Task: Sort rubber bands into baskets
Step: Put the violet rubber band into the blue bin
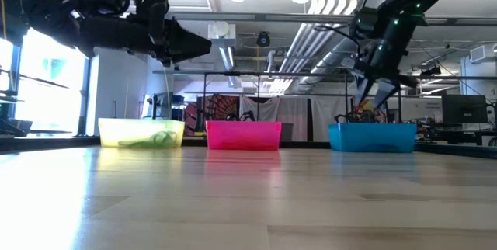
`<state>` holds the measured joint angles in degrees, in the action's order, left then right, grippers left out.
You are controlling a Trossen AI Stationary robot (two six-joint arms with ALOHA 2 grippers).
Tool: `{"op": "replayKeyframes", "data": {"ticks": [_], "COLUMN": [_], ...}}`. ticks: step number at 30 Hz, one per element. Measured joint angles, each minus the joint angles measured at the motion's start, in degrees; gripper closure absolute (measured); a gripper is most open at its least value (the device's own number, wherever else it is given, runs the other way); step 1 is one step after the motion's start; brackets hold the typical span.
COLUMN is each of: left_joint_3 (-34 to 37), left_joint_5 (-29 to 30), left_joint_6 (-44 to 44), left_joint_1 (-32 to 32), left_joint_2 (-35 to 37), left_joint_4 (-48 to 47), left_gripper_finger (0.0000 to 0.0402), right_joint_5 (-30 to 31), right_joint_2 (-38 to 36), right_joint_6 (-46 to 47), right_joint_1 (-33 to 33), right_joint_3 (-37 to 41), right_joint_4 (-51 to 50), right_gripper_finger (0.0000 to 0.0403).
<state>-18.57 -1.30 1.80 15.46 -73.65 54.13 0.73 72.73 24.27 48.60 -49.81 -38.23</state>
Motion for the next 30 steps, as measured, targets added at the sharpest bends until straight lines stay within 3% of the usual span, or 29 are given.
{"op": "replayKeyframes", "data": {"ticks": [5,11,14,22,30], "left_joint_3": [0.0,0.0,0.0,0.0,-1.0], "left_joint_5": [0.0,0.0,0.0,0.1,12.7], "left_joint_6": [0.4,0.4,0.4,0.2,-1.0], "left_joint_1": [0.0,0.0,0.0,0.0,0.0], "left_joint_2": [0.0,0.0,0.0,0.0,-1.8], "left_joint_4": [-1.0,-0.9,-0.9,-1.1,-6.2], "left_gripper_finger": [0.0248,0.0248,0.0248,0.0248,0.0248], "right_joint_5": [2.0,12.5,16.4,19.3,17.4], "right_joint_2": [0.4,0.4,0.4,1.1,0.2], "right_joint_6": [0.8,1.4,1.4,-0.2,-3.8], "right_joint_1": [0.0,1.1,2.2,2.4,0.6], "right_joint_3": [0.0,0.0,0.0,0.0,0.0], "right_joint_4": [-6.0,-13.5,-14.1,-11.3,-6.8], "right_gripper_finger": [0.0192,0.0192,0.0192,0.0192,0.0192]}}
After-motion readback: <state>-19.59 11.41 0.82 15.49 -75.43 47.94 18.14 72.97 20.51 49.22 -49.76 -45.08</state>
